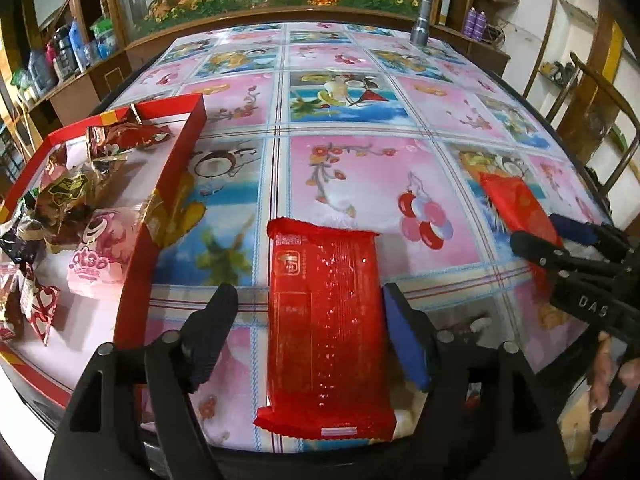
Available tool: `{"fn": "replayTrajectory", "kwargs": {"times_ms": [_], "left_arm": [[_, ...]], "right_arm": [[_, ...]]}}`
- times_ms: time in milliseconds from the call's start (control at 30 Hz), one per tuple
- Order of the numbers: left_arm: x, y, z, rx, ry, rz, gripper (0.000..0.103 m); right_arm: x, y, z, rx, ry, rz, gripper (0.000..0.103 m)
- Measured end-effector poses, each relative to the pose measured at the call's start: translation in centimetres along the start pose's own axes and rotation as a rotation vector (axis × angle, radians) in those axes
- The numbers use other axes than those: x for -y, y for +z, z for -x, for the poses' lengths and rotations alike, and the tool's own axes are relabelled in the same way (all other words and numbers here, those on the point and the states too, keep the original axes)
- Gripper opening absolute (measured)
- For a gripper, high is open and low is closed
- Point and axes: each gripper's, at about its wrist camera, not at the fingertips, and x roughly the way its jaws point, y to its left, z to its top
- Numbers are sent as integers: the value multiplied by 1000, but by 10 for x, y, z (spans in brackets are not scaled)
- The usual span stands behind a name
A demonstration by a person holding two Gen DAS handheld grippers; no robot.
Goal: Organize snacks
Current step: 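Grasp the long red bar packet with the left tool while the right tool holds its packet, then hold both red packets and carry them toward the red box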
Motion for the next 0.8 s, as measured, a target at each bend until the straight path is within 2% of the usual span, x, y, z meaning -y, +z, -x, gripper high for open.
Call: {"fn": "replayTrajectory", "kwargs": {"times_ms": [233, 300, 367, 467, 800], "left_arm": [[-1, -4, 2, 40, -8, -23, 72], [1, -5, 3, 50, -17, -35, 62], [4, -6, 5, 56, -24, -50, 53], [5, -6, 6, 62, -30, -62, 47], [2, -8, 10, 59, -42, -58, 45]], "right_arm": [[2, -5, 2, 8, -2, -6, 71], [2, -5, 3, 12, 8, -1, 67], [0, -4, 3, 17, 14, 4, 57], [-3, -4, 5, 24, 10, 7, 52], [-11, -3, 6, 26, 32, 5, 51]]}}
